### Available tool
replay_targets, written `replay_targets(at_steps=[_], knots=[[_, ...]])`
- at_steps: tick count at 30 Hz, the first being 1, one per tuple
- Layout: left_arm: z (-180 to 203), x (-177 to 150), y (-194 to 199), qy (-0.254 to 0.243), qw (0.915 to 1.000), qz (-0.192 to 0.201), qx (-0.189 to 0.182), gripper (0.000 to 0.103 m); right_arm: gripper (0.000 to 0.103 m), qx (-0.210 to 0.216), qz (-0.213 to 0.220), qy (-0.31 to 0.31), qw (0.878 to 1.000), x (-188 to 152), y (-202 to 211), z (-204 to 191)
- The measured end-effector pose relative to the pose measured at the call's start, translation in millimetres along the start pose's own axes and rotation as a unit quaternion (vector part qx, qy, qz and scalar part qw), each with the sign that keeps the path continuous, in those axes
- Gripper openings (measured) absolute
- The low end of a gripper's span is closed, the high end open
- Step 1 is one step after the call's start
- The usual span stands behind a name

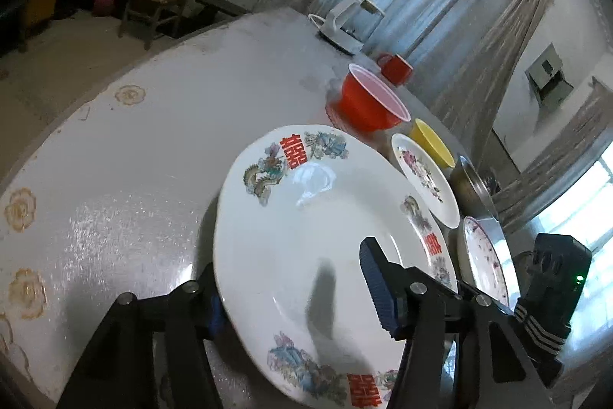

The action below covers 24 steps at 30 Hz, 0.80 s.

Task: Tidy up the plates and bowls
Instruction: 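Reach the left gripper to the large red-character plate and grasp its rim, then lift the red-character plate with the left gripper onto the pink-rimmed plate, release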

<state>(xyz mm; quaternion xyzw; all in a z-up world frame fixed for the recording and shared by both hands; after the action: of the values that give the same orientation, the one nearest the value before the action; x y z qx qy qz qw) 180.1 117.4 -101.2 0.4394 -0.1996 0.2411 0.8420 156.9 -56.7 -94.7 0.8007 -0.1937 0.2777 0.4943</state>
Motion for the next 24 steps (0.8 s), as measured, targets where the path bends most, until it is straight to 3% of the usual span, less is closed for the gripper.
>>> replay_targets(at_steps=[3,8,16,24], knots=[[0,3,-3,-0.013,0.9999,-0.003,0.006,0.061,0.027,-0.005,0.002,-0.004,1.0,0,1,3],[8,0,-7,-0.072,0.9968,-0.01,0.033,0.061,0.026,0.001,0.003,-0.011,1.0,-2,3,6],[22,-14,-11,-0.151,0.9838,-0.012,0.095,0.06,0.024,0.037,0.017,-0.023,0.999,-5,9,6],[33,-29,-7,-0.17,0.9808,0.014,0.095,0.06,0.026,0.027,0.023,-0.005,0.999,-10,17,3]])
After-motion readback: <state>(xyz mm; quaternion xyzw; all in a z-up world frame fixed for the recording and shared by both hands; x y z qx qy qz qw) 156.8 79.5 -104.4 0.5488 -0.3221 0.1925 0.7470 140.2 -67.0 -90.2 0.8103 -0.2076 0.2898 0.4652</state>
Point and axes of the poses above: each gripper's, at about its wrist camera, not at the fingertips, and y roughly against the way its jaws point, z to its right, x to its top, the point moved 6 cm from there along -y, roughly the way its jaws point, and after that the axes turned 1 degree about -x, right-handed, at the moved point
